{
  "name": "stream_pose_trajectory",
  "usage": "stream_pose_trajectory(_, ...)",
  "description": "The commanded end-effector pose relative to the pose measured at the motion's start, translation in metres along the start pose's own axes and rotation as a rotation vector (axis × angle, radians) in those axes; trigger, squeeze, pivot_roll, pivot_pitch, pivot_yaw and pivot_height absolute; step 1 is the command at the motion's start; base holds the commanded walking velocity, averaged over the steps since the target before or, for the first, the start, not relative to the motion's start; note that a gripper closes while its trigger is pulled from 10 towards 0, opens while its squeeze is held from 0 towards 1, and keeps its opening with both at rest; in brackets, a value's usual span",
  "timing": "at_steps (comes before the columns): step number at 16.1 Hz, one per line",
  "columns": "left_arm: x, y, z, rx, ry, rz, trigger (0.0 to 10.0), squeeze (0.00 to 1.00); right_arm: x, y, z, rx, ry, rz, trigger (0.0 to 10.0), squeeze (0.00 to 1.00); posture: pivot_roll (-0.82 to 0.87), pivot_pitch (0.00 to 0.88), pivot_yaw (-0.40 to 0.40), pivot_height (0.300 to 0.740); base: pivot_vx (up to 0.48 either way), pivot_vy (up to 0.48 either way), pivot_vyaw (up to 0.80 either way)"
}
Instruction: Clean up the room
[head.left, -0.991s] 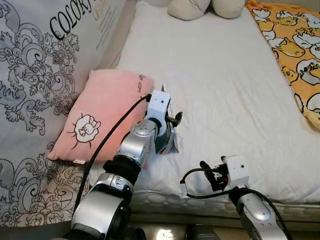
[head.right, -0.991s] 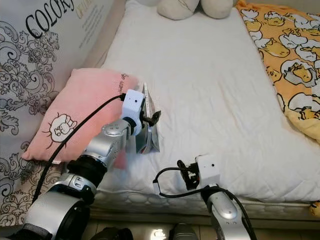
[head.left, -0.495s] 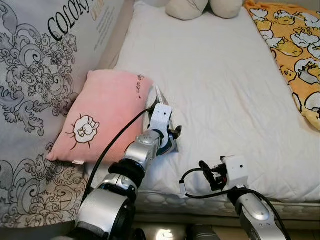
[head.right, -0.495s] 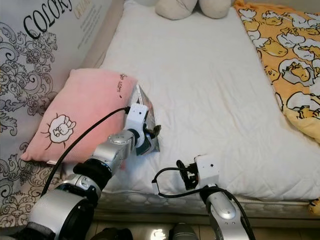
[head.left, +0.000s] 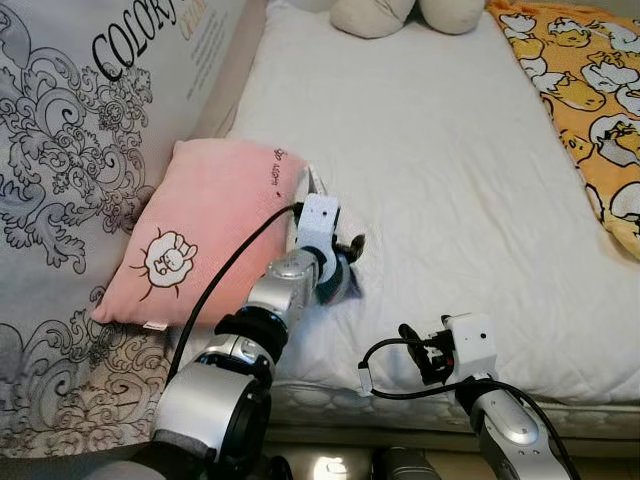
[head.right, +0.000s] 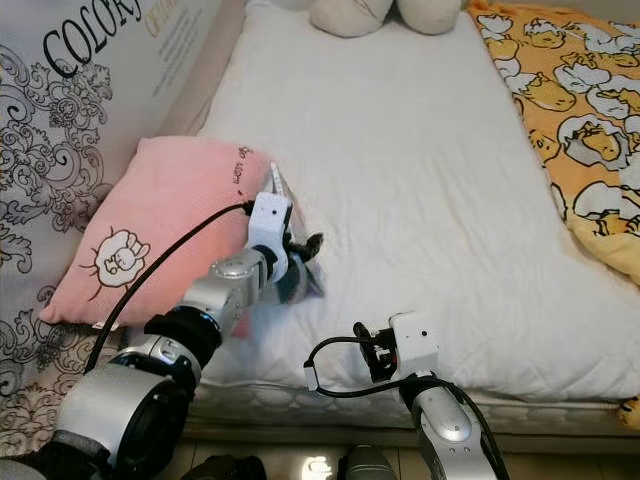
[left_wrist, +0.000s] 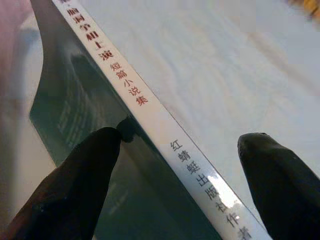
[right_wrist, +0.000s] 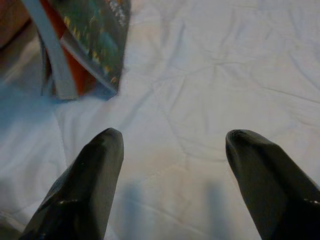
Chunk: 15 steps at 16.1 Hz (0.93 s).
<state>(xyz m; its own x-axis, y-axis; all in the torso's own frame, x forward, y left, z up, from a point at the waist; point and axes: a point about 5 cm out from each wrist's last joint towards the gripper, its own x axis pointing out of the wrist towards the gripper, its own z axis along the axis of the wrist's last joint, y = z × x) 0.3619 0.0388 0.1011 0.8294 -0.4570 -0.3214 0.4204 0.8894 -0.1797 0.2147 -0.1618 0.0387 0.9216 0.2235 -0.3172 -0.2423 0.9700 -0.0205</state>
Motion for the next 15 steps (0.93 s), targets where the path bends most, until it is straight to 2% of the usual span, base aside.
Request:
stream_pose_trajectory(1,0.003,-0.012,0.016,-0.082,-0.057,-0.086,0.0,0.0,-0.004,-0.002,0.002,-0.008,-0.02,0.0,10.0,0.0,-0.29,0.109,0.058,0.74,0.0,0.0,0.0)
stream_pose_trajectory(2,0.004,-0.015,0.021,-0.209,-0.07,-0.121,0.0,0.0,-0.006,-0.006,0.0,-0.014,-0.015,-0.002,10.0,0.0,-0.28,0.11,0.056,0.74,0.0,0.0,0.0)
stream_pose_trajectory(3,0.004,-0.017,0.026,-0.392,-0.096,-0.171,0.0,0.0,-0.009,-0.01,-0.001,-0.018,-0.008,-0.007,10.0,0.0,-0.29,0.113,0.054,0.74,0.0,0.0,0.0)
stream_pose_trajectory(5,0.004,-0.016,0.022,-0.522,-0.075,-0.181,0.0,0.0,-0.01,-0.013,0.0,-0.019,-0.01,-0.011,10.0,0.0,-0.3,0.118,0.051,0.74,0.0,0.0,0.0)
stream_pose_trajectory(6,0.003,-0.007,0.012,-0.603,-0.064,-0.127,0.0,0.0,-0.011,-0.012,0.0,-0.02,-0.012,-0.01,10.0,0.0,-0.3,0.12,0.049,0.74,0.0,0.0,0.0)
stream_pose_trajectory(7,0.002,-0.001,0.006,-0.637,-0.057,-0.086,0.0,0.0,-0.011,-0.012,0.001,-0.02,-0.012,-0.008,10.0,0.0,-0.3,0.122,0.045,0.74,0.0,0.0,0.0)
stream_pose_trajectory(8,-0.002,0.012,-0.01,-0.677,-0.034,-0.016,0.0,0.0,-0.013,-0.01,0.0,-0.024,-0.012,0.0,10.0,0.0,-0.31,0.125,0.041,0.74,0.0,0.0,0.0)
stream_pose_trajectory(9,-0.011,0.027,-0.038,-0.73,0.01,0.077,0.0,0.0,-0.014,-0.009,0.0,-0.031,-0.009,0.01,10.0,0.0,-0.31,0.127,0.036,0.74,0.0,0.0,0.0)
stream_pose_trajectory(11,-0.023,0.041,-0.07,-0.761,0.077,0.21,0.0,0.0,-0.016,-0.01,0.0,-0.038,-0.006,0.013,10.0,0.0,-0.33,0.132,0.031,0.74,0.0,0.0,0.0)
stream_pose_trajectory(12,-0.027,0.045,-0.076,-0.765,0.089,0.238,0.0,0.0,-0.016,-0.01,0.0,-0.04,-0.006,0.014,10.0,0.0,-0.33,0.132,0.031,0.74,0.0,0.0,0.0)
stream_pose_trajectory(13,-0.035,0.053,-0.091,-0.743,0.127,0.307,0.0,0.0,-0.017,-0.011,0.001,-0.044,-0.006,0.012,10.0,0.0,-0.34,0.132,0.029,0.74,0.0,0.0,0.0)
stream_pose_trajectory(14,-0.043,0.061,-0.104,-0.644,0.165,0.337,0.0,0.0,-0.019,-0.013,0.001,-0.047,-0.003,0.008,10.0,0.0,-0.34,0.133,0.029,0.74,0.0,0.0,0.0)
stream_pose_trajectory(15,-0.045,0.064,-0.106,-0.56,0.181,0.339,0.0,0.0,-0.019,-0.013,0.001,-0.047,-0.002,0.007,10.0,0.0,-0.34,0.135,0.029,0.74,0.0,0.0,0.0)
